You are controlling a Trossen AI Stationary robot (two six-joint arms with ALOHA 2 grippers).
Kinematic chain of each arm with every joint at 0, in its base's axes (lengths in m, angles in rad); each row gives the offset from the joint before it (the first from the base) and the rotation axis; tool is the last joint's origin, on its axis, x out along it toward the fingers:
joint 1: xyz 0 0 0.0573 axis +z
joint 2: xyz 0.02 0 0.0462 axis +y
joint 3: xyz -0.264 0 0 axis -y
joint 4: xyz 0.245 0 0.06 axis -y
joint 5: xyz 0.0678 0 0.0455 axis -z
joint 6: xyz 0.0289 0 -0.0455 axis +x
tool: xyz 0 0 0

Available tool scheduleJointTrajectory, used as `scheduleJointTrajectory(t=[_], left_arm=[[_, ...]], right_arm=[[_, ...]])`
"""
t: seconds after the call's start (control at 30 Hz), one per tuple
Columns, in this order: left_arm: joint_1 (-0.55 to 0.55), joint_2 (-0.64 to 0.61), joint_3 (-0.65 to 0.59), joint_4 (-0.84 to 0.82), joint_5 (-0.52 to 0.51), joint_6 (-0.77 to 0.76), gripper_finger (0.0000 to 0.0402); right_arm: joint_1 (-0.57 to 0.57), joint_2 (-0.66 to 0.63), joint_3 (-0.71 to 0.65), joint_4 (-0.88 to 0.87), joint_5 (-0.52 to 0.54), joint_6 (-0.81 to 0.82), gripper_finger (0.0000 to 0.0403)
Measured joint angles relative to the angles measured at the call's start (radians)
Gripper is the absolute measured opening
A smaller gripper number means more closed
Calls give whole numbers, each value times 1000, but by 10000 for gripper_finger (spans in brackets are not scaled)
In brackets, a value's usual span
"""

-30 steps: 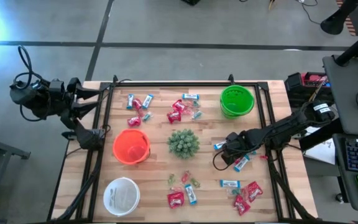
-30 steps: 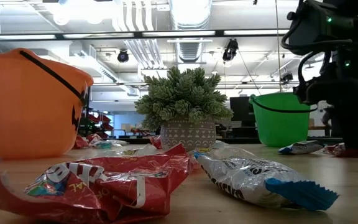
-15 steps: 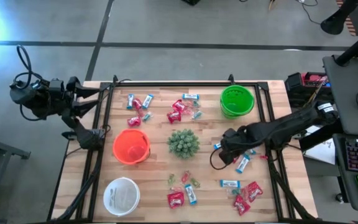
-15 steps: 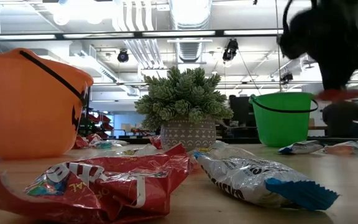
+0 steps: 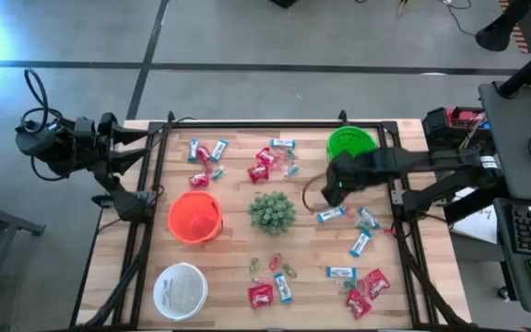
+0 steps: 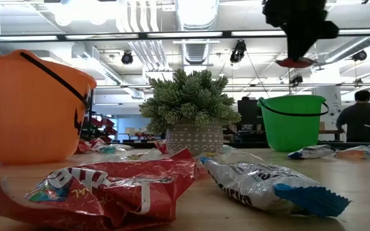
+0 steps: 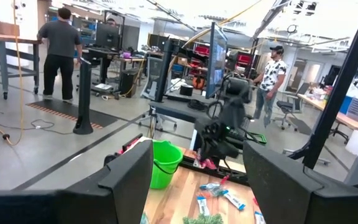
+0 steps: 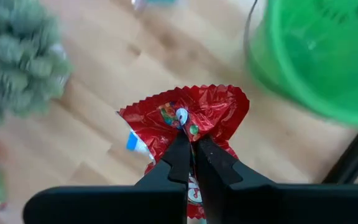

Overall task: Sort candy
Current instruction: Put the red candy into the green bucket, then put the blue gummy into the orange bucket

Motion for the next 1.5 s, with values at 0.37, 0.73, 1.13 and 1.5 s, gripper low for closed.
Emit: scheduleJointTrajectory(t=[0.37, 0.73, 1.13, 1.5], left_arm=[[0, 0, 0, -6, -23, 0, 232], [0, 0, 0, -7, -82, -4, 232], [0, -5, 0, -10, -80, 2, 239], [0, -18, 0, -103, -195, 4, 270]], right_arm=[[-363, 0, 63, -55, 20, -287, 9], [-529, 0, 62, -53, -25, -414, 12], [-540, 0, 62, -46, -13, -443, 87], [-544, 1, 62, -47, 9, -386, 158]])
